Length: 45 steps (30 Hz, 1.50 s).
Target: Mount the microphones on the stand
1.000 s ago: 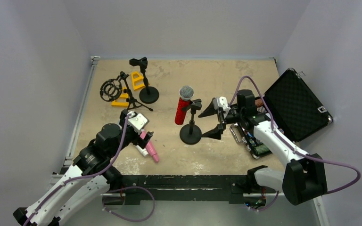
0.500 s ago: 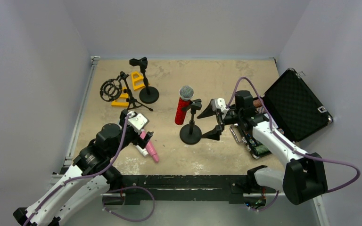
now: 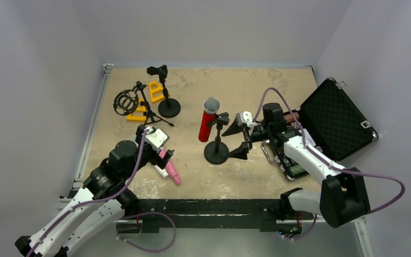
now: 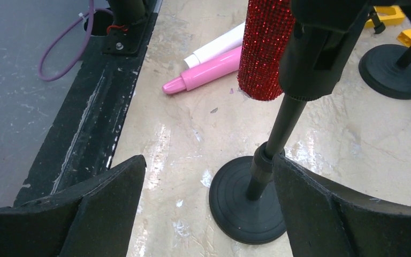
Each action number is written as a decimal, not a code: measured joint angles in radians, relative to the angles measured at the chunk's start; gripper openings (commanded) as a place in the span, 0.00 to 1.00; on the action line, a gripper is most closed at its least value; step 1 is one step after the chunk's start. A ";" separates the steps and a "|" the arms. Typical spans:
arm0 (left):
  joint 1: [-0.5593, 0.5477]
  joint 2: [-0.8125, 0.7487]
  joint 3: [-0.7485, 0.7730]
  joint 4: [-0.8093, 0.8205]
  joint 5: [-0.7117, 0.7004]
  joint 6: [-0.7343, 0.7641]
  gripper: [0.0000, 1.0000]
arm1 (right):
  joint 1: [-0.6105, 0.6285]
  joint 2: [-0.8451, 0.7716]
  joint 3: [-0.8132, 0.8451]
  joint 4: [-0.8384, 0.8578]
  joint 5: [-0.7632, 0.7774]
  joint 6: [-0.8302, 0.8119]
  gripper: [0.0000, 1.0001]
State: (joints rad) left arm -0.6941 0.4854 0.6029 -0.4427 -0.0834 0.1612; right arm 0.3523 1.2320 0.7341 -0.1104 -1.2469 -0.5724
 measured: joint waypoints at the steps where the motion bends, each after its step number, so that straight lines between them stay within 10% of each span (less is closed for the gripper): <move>1: 0.000 0.000 0.000 0.000 0.000 0.000 0.99 | 0.002 0.006 0.003 0.003 0.000 0.007 0.89; 22: 0.000 0.000 0.000 0.000 0.000 0.000 0.99 | 0.048 0.137 0.209 -0.008 0.038 0.095 0.63; 31: 0.000 0.000 0.000 0.000 0.000 0.000 0.99 | 0.061 0.229 0.246 -0.024 0.055 0.082 0.00; 45: 0.000 -0.004 0.000 0.000 0.000 0.000 0.99 | -0.016 0.248 0.364 -0.159 0.101 0.080 0.00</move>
State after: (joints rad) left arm -0.6941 0.4812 0.6025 -0.4423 -0.0834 0.1608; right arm 0.3359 1.4803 1.0985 -0.2691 -1.1454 -0.4923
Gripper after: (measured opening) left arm 0.993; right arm 0.106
